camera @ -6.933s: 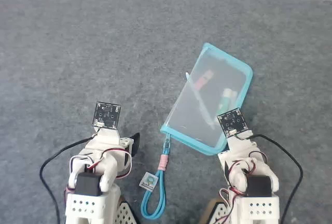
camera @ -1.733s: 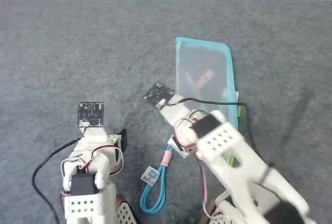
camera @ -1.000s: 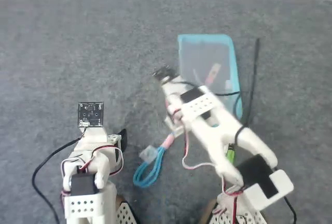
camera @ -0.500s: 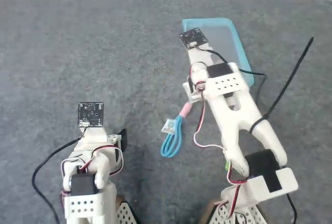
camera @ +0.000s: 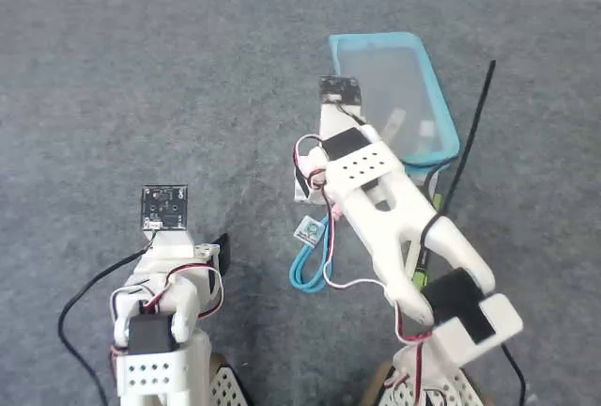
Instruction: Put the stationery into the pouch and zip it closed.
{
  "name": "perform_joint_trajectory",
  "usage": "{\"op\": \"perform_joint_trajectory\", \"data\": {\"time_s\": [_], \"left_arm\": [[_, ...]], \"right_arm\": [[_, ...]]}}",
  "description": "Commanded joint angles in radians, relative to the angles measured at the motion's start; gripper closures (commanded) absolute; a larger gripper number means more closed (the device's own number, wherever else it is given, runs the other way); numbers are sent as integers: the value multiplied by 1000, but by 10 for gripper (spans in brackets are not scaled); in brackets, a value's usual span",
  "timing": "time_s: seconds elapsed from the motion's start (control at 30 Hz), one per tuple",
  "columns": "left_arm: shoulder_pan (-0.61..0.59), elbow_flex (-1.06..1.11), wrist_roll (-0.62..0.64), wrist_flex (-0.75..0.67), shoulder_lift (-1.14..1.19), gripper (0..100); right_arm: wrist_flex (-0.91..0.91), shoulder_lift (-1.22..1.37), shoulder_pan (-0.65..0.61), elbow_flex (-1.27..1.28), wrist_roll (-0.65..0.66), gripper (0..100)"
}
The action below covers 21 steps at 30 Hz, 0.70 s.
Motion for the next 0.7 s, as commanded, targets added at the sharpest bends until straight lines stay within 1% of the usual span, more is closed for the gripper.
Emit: {"op": "perform_joint_trajectory", "data": {"time_s": [0.0, 0.2, 0.3, 0.53, 0.6, 0.67], "left_arm": [[-8, -5, 6, -35, 3, 783], [-8, -5, 6, -35, 3, 783], [-8, -5, 6, -35, 3, 783], [-8, -5, 6, -35, 3, 783], [-8, -5, 6, -35, 3, 783], [-8, -5, 6, -35, 3, 783]], "right_arm": [[-21, 27, 41, -40, -37, 713], [-93, 122, 90, -52, -103, 713], [-93, 130, 91, -78, -127, 713], [-101, 173, 70, -78, -129, 715], [-110, 206, 68, -92, -129, 731], [-113, 232, 74, -114, -129, 774]]}}
